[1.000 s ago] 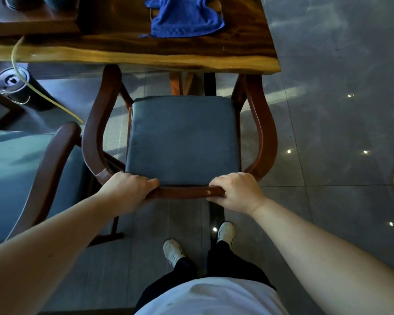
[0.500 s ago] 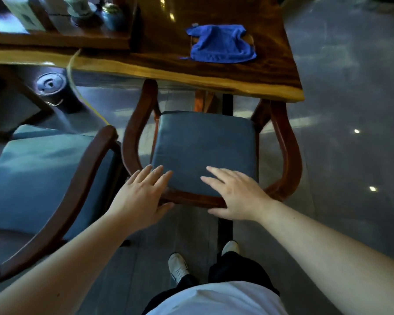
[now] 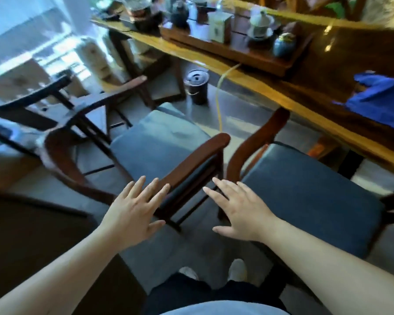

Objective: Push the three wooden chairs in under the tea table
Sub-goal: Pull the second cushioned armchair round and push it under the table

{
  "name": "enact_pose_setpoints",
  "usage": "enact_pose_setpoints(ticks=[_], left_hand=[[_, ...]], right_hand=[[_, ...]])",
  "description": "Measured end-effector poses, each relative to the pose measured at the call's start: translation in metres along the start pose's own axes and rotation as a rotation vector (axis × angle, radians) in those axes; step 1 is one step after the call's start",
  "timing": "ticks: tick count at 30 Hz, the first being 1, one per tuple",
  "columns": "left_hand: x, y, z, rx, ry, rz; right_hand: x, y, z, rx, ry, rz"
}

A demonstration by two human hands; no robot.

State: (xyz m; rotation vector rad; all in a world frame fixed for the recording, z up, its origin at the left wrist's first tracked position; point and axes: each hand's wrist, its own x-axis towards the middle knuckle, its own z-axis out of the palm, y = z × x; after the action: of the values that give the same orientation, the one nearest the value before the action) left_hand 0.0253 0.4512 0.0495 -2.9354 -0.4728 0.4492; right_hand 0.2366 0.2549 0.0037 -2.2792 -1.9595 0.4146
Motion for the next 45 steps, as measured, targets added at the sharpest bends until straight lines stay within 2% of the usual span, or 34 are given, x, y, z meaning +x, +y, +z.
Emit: enact_pose_setpoints(ticks=[9, 13, 19, 25, 34, 38, 45], left_hand=[[-0.03, -0.08, 0.013, 0.081, -0.095, -0.13], [-0.022, -0.133, 0.029, 0.144, -0.165, -0.087], [-0.006, -0.208, 0.063, 0.204, -0.309, 0.066], [0.007, -0.259, 0.091, 0.201, -0.354, 0.197], [0.017, -0.27, 0.109, 0.144, -0.238, 0.339], [0.019, -0.271, 0.109, 0.117, -0.251, 0.344], [0.038, -0.21, 0.079, 0.067, -0.275, 0.295]], right_hand=[[0.086, -0.044, -0.003, -0.031, -0.094, -0.185], [0.132, -0.073, 0.007, -0.04, -0.13, -0.18], [0.208, -0.122, 0.039, -0.085, -0.348, -0.079], [0.266, -0.168, 0.068, -0.06, -0.407, -0.072], [0.289, -0.186, 0.099, 0.052, -0.466, -0.013], [0.291, -0.181, 0.092, 0.021, -0.459, -0.082], [0.263, -0.128, 0.073, -0.01, -0.562, -0.074]])
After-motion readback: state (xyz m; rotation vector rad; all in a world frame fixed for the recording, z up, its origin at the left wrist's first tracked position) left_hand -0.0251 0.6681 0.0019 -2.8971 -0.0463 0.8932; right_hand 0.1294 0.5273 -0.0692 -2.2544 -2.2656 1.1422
